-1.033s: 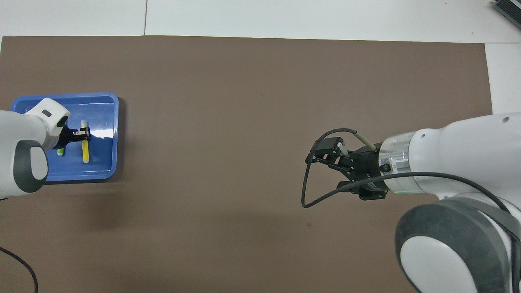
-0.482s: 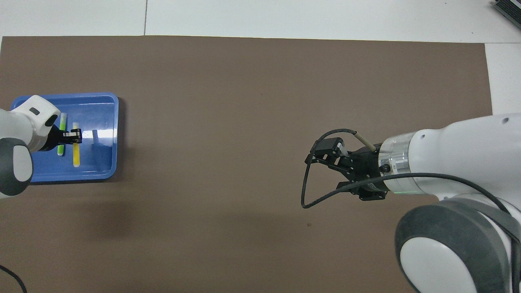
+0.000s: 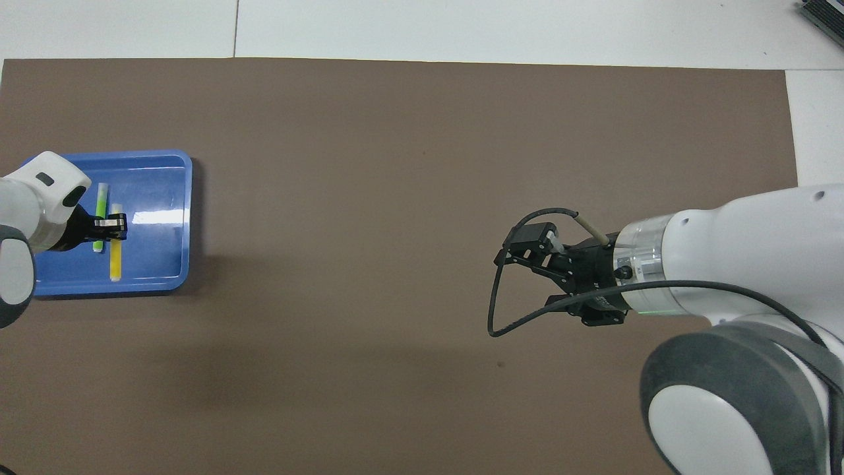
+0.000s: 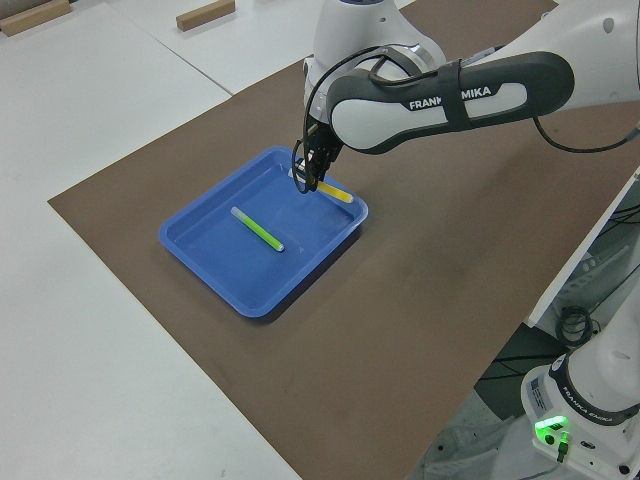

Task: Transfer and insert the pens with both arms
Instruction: 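Grasp the yellow pen with the left gripper and lift it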

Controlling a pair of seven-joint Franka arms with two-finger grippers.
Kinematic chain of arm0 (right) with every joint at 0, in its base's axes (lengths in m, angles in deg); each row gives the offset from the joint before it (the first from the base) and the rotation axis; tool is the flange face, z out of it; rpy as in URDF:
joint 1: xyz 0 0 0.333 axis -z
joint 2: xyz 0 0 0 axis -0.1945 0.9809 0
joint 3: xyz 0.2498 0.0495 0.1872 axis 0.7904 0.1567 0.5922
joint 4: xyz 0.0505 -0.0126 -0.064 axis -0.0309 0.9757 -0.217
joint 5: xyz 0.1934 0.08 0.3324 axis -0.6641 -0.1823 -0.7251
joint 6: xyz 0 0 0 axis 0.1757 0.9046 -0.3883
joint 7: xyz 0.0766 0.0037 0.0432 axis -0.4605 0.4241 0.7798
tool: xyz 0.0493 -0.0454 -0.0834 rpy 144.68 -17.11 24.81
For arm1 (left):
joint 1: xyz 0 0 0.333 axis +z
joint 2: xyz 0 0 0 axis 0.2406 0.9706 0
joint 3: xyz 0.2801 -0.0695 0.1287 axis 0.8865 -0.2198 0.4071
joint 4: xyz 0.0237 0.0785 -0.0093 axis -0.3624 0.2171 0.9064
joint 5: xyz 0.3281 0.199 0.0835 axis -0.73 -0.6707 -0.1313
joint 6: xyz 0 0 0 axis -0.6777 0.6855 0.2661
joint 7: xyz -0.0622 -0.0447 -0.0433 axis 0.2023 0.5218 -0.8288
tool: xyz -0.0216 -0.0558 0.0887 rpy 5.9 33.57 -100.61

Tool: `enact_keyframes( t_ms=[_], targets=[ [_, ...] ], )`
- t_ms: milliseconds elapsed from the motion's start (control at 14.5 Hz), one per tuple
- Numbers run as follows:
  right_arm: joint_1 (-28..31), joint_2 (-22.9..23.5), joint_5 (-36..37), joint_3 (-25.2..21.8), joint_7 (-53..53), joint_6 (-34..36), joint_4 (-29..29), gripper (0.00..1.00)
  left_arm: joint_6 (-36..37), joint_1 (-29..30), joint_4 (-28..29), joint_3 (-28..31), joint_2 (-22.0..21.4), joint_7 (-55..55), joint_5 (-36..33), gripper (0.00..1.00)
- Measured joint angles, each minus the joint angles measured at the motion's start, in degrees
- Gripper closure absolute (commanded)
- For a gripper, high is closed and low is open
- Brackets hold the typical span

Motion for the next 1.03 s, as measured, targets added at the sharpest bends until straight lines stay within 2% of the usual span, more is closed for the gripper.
enact_keyframes(
  t_ms=[551,1033],
  targets=[
    [0.01,0.0,0.0,-0.01,-0.03,0.0,0.01,0.0,13.23,-3.87,-1.45,-0.13,-8.76,7.35,0.06,1.0],
    [0.01,-0.01,0.0,-0.01,-0.03,0.0,0.03,0.0,20.06,-7.67,-2.56,-0.41,-12.67,16.0,1.59,1.0]
  ],
)
